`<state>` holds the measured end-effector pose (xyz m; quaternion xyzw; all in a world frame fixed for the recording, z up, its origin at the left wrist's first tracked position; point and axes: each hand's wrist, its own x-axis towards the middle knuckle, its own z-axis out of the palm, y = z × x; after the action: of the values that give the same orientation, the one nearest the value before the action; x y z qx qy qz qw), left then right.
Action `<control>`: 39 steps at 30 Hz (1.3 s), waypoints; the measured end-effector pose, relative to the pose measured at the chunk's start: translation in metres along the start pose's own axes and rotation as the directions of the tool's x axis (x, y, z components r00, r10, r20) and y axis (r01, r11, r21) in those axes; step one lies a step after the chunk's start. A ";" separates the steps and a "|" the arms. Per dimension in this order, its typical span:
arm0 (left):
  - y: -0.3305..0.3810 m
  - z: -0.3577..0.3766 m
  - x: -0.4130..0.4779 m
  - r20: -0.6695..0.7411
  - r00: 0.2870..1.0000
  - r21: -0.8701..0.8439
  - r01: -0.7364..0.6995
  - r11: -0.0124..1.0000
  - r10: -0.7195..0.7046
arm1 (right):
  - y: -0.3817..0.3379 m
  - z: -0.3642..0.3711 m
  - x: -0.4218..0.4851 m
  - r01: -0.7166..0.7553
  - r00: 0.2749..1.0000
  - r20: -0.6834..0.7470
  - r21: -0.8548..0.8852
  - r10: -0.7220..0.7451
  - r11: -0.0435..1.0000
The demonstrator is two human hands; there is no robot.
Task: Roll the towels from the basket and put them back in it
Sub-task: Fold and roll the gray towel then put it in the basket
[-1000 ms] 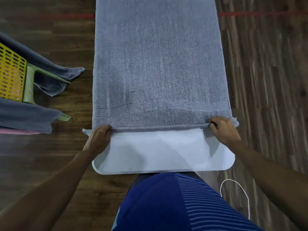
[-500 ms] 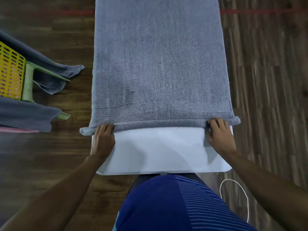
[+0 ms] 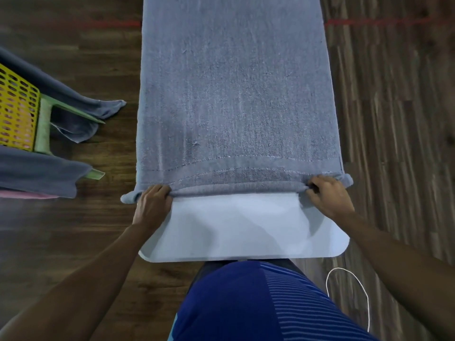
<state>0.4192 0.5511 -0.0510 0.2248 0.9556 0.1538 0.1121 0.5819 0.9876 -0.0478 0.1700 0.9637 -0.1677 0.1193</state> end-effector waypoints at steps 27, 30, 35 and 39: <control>-0.014 0.005 0.001 -0.005 0.998 0.142 0.058 0.988 -0.058 | -0.001 0.010 -0.021 0.080 0.996 -0.025 -0.037 -0.081 0.996; -0.014 0.004 0.001 0.016 0.999 0.133 0.035 0.990 -0.038 | -0.006 -0.002 -0.010 0.027 0.998 0.053 -0.003 -0.026 1.000; -0.009 -0.001 0.014 0.073 0.991 0.135 0.103 0.985 -0.114 | -0.008 -0.005 0.010 -0.071 0.993 0.092 -0.028 0.074 0.997; -0.009 0.000 0.015 -0.020 0.990 0.164 0.144 0.976 -0.142 | -0.004 0.003 0.009 -0.090 0.985 -0.157 -0.097 0.074 0.991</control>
<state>0.4025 0.5505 -0.0560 0.1633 0.9792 0.0668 0.1000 0.5730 0.9855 -0.0519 0.2154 0.9696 -0.0989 0.0602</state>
